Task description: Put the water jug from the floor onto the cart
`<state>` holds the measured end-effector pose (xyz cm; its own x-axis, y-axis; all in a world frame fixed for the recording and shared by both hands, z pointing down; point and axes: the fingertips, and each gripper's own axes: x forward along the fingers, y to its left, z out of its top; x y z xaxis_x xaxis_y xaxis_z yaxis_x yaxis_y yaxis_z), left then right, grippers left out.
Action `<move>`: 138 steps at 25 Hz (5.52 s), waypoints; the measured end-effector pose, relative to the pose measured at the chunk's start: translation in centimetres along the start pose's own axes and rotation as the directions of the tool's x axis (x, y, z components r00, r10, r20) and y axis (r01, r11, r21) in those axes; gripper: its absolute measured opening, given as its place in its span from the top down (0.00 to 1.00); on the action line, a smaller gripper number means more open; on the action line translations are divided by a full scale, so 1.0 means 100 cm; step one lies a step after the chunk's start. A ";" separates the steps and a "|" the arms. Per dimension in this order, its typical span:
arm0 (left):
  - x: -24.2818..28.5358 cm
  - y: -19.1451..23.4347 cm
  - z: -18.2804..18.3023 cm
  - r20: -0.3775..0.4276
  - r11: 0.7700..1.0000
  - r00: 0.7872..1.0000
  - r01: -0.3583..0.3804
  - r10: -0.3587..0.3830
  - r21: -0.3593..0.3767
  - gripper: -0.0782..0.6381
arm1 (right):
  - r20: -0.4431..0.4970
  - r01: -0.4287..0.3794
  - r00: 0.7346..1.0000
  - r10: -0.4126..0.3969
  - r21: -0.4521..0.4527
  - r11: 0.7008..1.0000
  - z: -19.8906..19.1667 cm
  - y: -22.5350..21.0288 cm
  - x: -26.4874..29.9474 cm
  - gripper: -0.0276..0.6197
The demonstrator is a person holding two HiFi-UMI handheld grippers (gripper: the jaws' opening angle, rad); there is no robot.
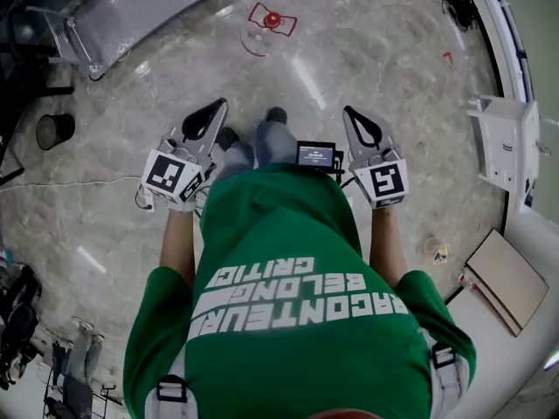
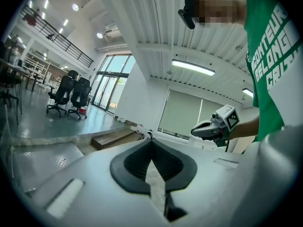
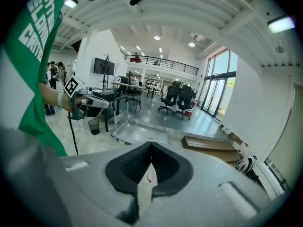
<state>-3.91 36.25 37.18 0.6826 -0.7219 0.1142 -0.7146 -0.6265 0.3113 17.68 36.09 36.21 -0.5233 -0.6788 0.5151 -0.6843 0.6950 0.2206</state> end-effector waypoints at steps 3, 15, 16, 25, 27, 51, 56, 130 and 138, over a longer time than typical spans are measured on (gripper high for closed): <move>0.011 0.008 0.002 -0.022 1.000 1.000 -0.002 0.002 -0.009 0.87 | -0.008 -0.010 1.000 0.010 0.026 1.000 -0.004 -0.007 0.011 0.97; 0.088 0.078 0.010 -0.067 0.997 0.997 -0.041 0.037 -0.061 0.87 | 0.010 -0.078 0.997 0.077 0.042 0.996 0.000 -0.078 0.108 0.97; 0.098 0.085 0.013 -0.072 0.997 0.997 -0.042 0.037 -0.066 0.87 | 0.010 -0.079 0.997 0.079 0.046 0.996 0.001 -0.088 0.115 0.97; 0.186 0.127 0.026 -0.153 0.998 0.988 -0.011 0.003 -0.054 0.87 | -0.001 -0.062 0.998 0.062 0.041 0.997 0.001 -0.167 0.166 0.97; 0.201 0.132 0.028 -0.167 0.998 0.986 -0.015 0.006 -0.054 0.87 | -0.003 -0.069 0.998 0.069 0.050 0.996 -0.002 -0.180 0.172 0.97; 0.288 0.200 -0.015 -0.305 0.993 0.952 -0.004 -0.031 -0.115 0.87 | -0.072 -0.189 0.978 0.195 0.081 0.979 -0.032 -0.229 0.291 0.97; 0.302 0.209 -0.021 -0.285 0.995 0.958 0.004 -0.033 -0.101 0.87 | -0.084 -0.142 0.983 0.163 0.218 0.966 -0.055 -0.235 0.307 0.97; 0.405 0.355 -0.460 -0.731 0.934 0.669 -0.159 -0.135 -0.319 0.79 | -0.413 0.182 0.862 0.293 0.794 0.581 -0.432 -0.123 0.541 0.88; 0.404 0.339 -0.433 -0.674 0.902 0.725 -0.188 -0.141 -0.390 0.80 | -0.363 0.114 0.879 0.310 0.790 0.602 -0.409 -0.132 0.531 0.88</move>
<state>6.07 -1.37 93.23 0.6986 -0.2367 0.6752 -0.7126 -0.3149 0.6269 19.64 0.55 94.52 -0.4876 -0.2950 0.8217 -0.8730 0.1536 -0.4629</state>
